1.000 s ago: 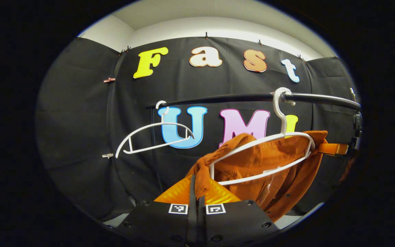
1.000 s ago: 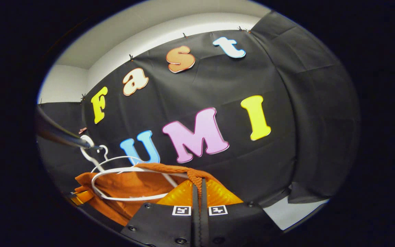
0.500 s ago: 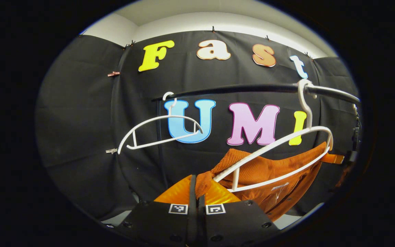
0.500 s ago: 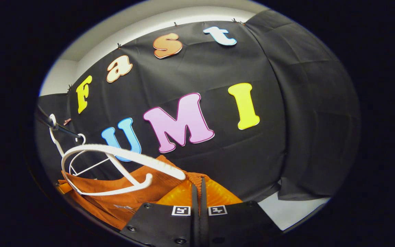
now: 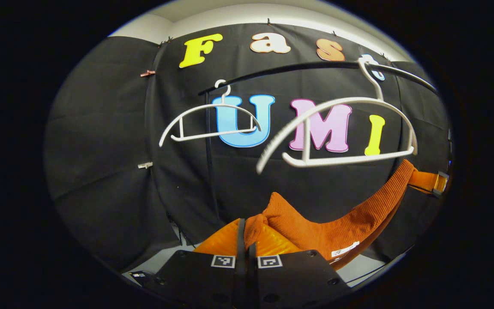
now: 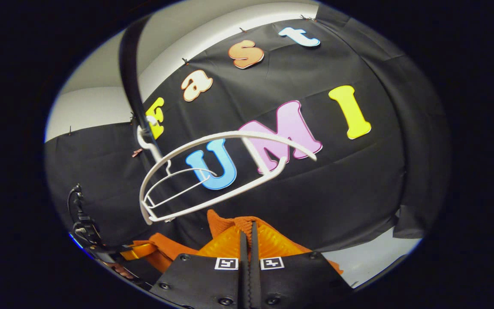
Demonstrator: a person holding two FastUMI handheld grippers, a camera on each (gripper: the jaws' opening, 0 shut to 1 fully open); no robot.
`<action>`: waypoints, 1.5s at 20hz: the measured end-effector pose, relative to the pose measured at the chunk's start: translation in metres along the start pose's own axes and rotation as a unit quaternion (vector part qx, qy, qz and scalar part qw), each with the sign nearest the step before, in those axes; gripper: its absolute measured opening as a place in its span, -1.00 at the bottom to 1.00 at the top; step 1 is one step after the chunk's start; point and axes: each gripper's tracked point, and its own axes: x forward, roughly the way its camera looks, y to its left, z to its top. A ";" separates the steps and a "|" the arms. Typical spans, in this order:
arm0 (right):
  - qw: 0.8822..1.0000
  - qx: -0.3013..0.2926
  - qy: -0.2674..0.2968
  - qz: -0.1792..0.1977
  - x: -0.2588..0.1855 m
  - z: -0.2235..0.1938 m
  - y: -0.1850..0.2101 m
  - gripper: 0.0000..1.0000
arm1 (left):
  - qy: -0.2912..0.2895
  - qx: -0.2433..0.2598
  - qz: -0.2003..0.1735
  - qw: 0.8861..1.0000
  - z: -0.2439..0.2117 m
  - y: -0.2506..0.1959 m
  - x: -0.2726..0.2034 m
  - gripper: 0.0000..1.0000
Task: Grasp the clothes on the hanger with both hands and then place them into the laundry hamper below.
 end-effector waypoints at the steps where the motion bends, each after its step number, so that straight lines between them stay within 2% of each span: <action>1: 1.000 0.004 0.005 0.013 -0.002 -0.006 0.014 -0.92 | 0.004 0.002 -0.011 1.000 -0.004 -0.008 -0.003 -0.90; 5: 0.998 0.005 0.027 0.062 -0.004 -0.015 0.061 -0.92 | -0.009 -0.002 -0.067 0.998 0.006 -0.056 -0.019 -0.91; 9: 0.994 -0.026 0.035 0.097 -0.016 -0.012 0.093 -0.92 | -0.039 -0.015 -0.136 0.990 0.032 -0.099 -0.031 -0.91; 12: 0.993 -0.043 0.047 0.096 -0.014 -0.025 0.089 -0.92 | -0.034 -0.007 -0.161 0.986 0.021 -0.114 -0.026 -0.90; 15: 0.992 -0.060 0.071 0.082 -0.013 -0.054 0.075 -0.92 | -0.021 0.007 -0.163 0.986 -0.004 -0.121 -0.017 -0.91; 21: 0.990 -0.046 0.133 0.031 0.004 -0.116 0.016 -0.92 | 0.018 0.001 -0.176 0.984 -0.076 -0.133 0.022 -0.91; 22: 0.989 -0.047 0.140 0.018 0.006 -0.127 0.003 -0.82 | 0.025 -0.002 -0.178 0.984 -0.088 -0.135 0.029 -0.91; 23: 0.987 -0.051 0.150 0.005 0.008 -0.138 -0.012 -0.92 | 0.029 0.000 -0.176 0.984 -0.097 -0.135 0.038 -0.91; 24: 0.985 -0.053 0.161 -0.012 0.011 -0.148 -0.026 -0.92 | 0.041 0.006 -0.173 0.984 -0.112 -0.136 0.047 -0.90; 27: 0.974 -0.063 0.206 -0.075 0.017 -0.190 -0.070 -0.92 | 0.092 0.024 -0.143 0.985 -0.157 -0.125 0.068 -0.91; 30: 0.953 -0.097 0.256 -0.129 0.012 -0.232 -0.107 -0.92 | 0.148 0.036 -0.119 0.981 -0.209 -0.119 0.082 -0.94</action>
